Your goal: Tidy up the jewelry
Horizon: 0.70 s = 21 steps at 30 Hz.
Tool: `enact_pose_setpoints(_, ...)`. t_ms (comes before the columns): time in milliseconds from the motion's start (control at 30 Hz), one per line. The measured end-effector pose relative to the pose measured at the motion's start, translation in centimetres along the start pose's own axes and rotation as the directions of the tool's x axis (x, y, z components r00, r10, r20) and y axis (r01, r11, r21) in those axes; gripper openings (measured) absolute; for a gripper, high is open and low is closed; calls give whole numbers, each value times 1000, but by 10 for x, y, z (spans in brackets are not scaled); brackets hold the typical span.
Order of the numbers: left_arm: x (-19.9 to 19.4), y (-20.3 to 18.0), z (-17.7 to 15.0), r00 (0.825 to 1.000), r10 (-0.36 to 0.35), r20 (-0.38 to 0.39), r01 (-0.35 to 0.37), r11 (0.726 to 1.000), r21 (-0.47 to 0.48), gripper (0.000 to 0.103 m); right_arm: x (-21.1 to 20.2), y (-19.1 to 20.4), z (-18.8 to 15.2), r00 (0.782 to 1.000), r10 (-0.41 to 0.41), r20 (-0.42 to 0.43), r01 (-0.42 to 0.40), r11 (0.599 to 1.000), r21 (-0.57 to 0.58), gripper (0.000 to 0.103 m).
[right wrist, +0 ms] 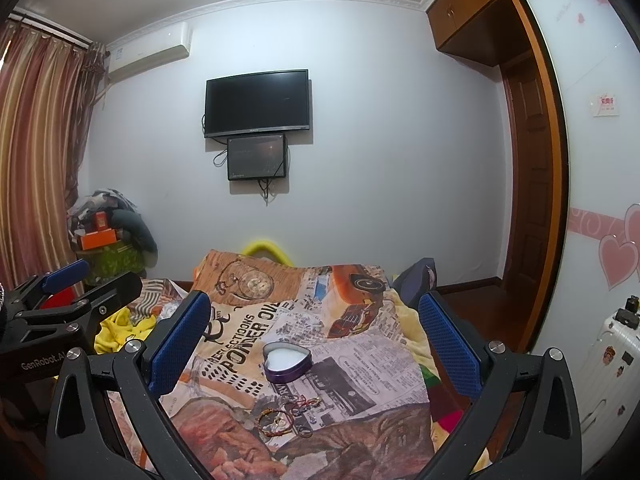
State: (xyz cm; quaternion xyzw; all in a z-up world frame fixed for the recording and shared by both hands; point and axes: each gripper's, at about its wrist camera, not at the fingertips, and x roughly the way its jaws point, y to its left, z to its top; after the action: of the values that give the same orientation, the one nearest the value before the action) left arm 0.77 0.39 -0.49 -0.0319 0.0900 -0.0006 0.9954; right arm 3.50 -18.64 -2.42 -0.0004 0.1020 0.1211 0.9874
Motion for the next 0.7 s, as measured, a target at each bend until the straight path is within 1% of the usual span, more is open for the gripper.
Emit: enact_pose_setpoints(700, 0, -1, 0, 1000, 1, 0, -1, 1000, 0, 103, 0, 0, 3, 1000, 2, -5, -2, 1000, 1, 103)
